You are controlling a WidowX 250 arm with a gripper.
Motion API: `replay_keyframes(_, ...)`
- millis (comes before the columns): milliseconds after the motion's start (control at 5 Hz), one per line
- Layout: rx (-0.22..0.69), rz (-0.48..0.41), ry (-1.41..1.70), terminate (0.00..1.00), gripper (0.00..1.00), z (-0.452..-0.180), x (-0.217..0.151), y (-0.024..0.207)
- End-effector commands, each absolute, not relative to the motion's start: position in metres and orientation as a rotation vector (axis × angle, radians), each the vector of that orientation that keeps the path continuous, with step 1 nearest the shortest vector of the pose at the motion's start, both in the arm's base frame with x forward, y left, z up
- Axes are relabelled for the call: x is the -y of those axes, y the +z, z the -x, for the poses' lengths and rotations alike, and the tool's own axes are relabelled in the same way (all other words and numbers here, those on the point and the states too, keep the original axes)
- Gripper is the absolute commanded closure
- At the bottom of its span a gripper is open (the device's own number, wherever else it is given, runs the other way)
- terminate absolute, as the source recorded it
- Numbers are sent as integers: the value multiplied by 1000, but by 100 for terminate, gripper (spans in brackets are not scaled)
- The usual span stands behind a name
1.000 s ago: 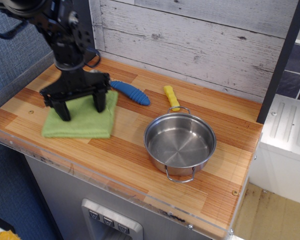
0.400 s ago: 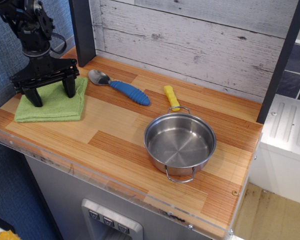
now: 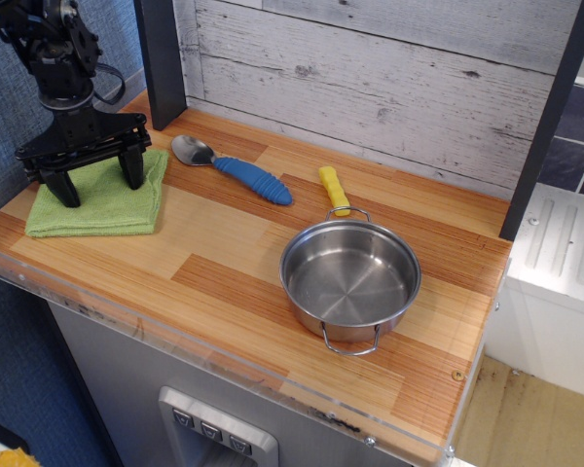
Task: Move the green cloth to the middle left of the table
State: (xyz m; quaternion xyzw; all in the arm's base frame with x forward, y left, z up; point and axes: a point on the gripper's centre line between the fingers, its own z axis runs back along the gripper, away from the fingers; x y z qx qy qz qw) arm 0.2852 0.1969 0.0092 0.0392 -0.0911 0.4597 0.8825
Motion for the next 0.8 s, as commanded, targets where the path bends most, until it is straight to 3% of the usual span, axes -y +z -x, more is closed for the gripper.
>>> replay_keyframes(0, 320, -65, 975, 0, 0, -272, -196, 74)
replay_keyframes(400, 417, -70, 972, 0, 0, -266, -184, 113)
replay_keyframes(600, 417, -70, 972, 0, 0, -266, -184, 113)
